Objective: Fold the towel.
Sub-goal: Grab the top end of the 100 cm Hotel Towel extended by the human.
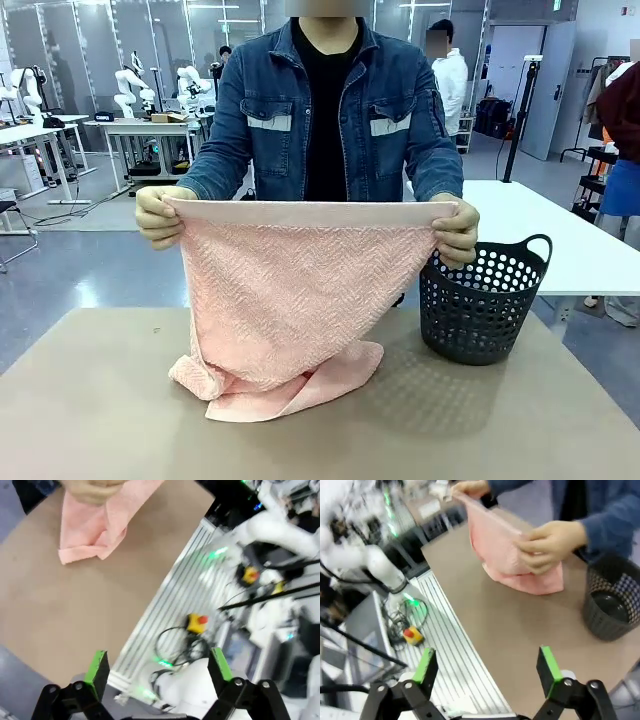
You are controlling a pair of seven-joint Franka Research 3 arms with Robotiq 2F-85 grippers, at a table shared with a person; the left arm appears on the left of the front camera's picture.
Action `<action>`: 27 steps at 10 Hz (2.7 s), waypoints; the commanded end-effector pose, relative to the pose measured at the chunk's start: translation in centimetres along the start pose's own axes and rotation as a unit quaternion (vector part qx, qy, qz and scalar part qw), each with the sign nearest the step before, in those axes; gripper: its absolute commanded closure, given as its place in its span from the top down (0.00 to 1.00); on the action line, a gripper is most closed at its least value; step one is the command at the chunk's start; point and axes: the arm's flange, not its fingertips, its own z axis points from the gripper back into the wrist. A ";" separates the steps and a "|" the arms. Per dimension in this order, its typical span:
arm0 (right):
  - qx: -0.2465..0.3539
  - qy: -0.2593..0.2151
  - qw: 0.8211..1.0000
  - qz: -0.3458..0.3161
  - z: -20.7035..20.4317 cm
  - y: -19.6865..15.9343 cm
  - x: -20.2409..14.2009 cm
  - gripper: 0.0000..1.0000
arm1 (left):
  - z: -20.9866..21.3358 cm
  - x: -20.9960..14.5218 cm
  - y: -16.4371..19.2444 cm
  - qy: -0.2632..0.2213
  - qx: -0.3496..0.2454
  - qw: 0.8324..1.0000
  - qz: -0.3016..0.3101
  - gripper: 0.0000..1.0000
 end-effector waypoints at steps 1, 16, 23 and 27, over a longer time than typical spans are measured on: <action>-0.061 0.033 0.994 0.088 -3.2 2.7 2.9 1.00 | -2.1 3.3 -3.2 0.049 0.105 0.988 -0.101 1.00; -0.112 0.249 0.926 0.262 -11.9 10.3 17.2 1.00 | -7.0 15.4 -10.6 0.090 0.215 0.904 -0.358 1.00; -0.072 0.336 0.887 0.307 -23.2 6.6 22.3 1.00 | -16.7 23.9 -10.2 0.158 0.211 0.895 -0.360 1.00; -0.064 0.359 0.870 0.331 -27.7 4.1 23.8 1.00 | -18.7 27.1 -8.3 0.175 0.219 0.886 -0.369 1.00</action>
